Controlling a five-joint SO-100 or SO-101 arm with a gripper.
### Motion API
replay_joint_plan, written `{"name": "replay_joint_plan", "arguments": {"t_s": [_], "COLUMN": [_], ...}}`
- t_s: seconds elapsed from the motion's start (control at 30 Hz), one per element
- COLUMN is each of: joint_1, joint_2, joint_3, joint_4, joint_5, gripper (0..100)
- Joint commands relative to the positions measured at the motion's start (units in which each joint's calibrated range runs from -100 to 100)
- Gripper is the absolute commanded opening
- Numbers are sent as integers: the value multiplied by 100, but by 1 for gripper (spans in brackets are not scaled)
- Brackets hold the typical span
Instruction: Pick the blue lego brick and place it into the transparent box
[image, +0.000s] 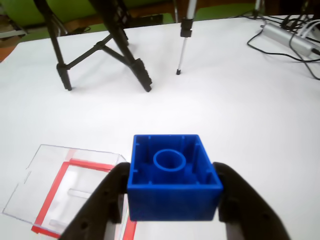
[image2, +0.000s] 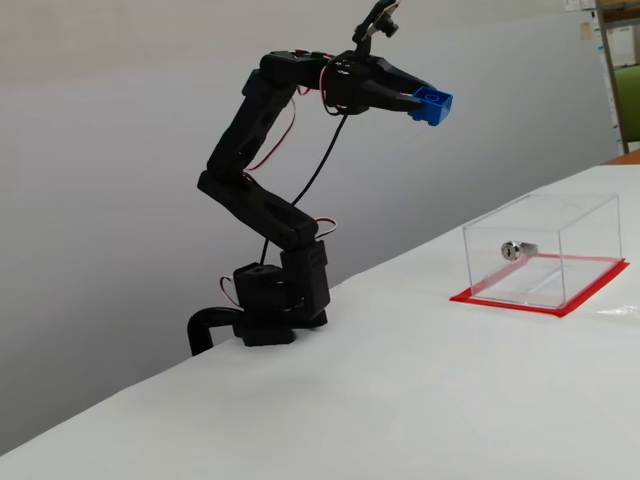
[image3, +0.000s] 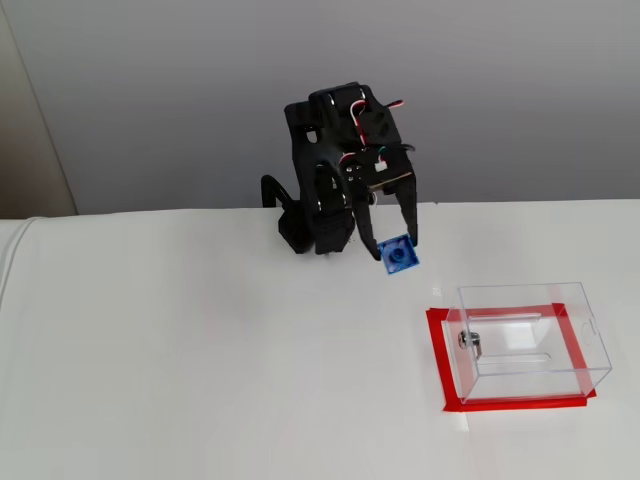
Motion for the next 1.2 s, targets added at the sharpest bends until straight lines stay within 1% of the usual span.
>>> {"name": "replay_joint_plan", "arguments": {"t_s": [0.0, 0.2, 0.4, 0.77, 1.17], "joint_1": [-566, -1364, -1963, -2836, -3361], "joint_2": [288, 1247, 2198, 3411, 4701], "joint_3": [-320, -1034, -1947, -2625, -3484], "joint_4": [-70, -61, 8, 0, 8], "joint_5": [24, 34, 258, 258, 258], "gripper": [12, 12, 12, 12, 12]}}
